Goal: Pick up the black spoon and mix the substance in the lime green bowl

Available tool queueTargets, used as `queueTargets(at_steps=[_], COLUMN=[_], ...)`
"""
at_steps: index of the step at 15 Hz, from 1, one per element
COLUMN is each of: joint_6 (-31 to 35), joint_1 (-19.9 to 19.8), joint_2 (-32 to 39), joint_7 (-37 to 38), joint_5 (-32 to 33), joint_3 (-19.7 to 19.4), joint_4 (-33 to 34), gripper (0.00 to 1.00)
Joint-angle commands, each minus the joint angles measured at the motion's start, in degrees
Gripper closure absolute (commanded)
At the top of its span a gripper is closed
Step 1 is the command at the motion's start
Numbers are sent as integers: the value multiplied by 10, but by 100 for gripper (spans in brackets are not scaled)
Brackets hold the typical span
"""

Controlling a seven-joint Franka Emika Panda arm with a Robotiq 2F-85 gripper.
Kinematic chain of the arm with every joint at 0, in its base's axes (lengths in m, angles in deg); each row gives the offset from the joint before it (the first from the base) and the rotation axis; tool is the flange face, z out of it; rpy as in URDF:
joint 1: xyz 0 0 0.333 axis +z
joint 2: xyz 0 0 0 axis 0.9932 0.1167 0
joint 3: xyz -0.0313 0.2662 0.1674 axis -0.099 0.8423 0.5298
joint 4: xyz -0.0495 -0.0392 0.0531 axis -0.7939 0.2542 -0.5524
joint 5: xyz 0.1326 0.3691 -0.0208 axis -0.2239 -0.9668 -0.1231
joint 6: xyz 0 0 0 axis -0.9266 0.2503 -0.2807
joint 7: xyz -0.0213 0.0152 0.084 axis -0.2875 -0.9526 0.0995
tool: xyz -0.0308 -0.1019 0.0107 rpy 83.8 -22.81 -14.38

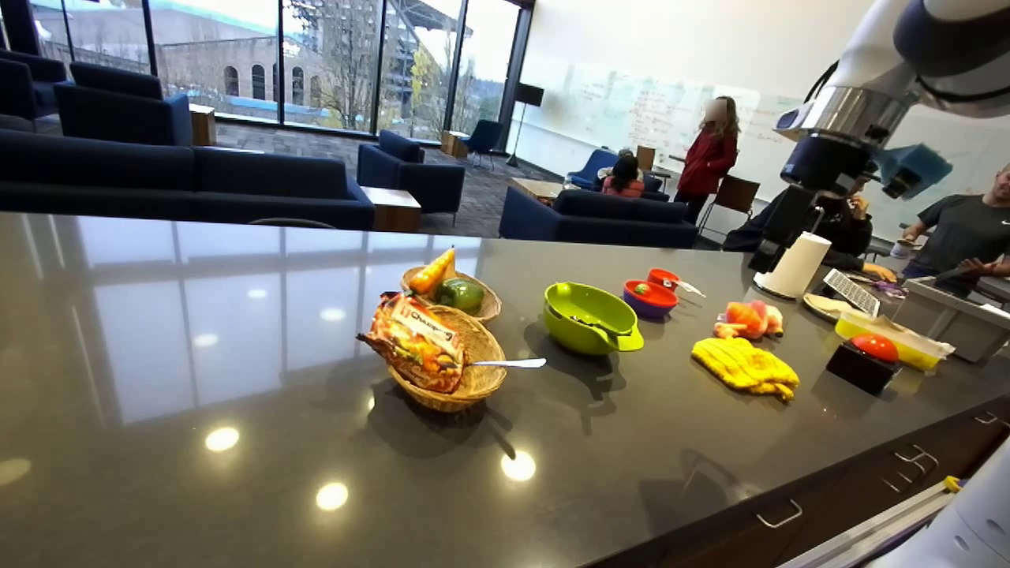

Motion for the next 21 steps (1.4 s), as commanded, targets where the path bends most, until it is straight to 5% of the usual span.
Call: queueTargets(at_steps=[1, 9, 13, 16, 17, 21], joint_6=[86, 354, 448, 471, 451, 453], joint_1=[38, 113, 99, 53, 81, 75], joint_2=[35, 166, 244, 294, 266, 280], joint_7=[-45, -106, -132, -128, -124, -124], joint_5=[-1, 10, 67, 136, 98, 101], joint_3=[9, 19, 22, 28, 24, 26], joint_4=[-8, -12, -12, -12, -12, -7], gripper=[0, 0, 0, 0, 0, 0])
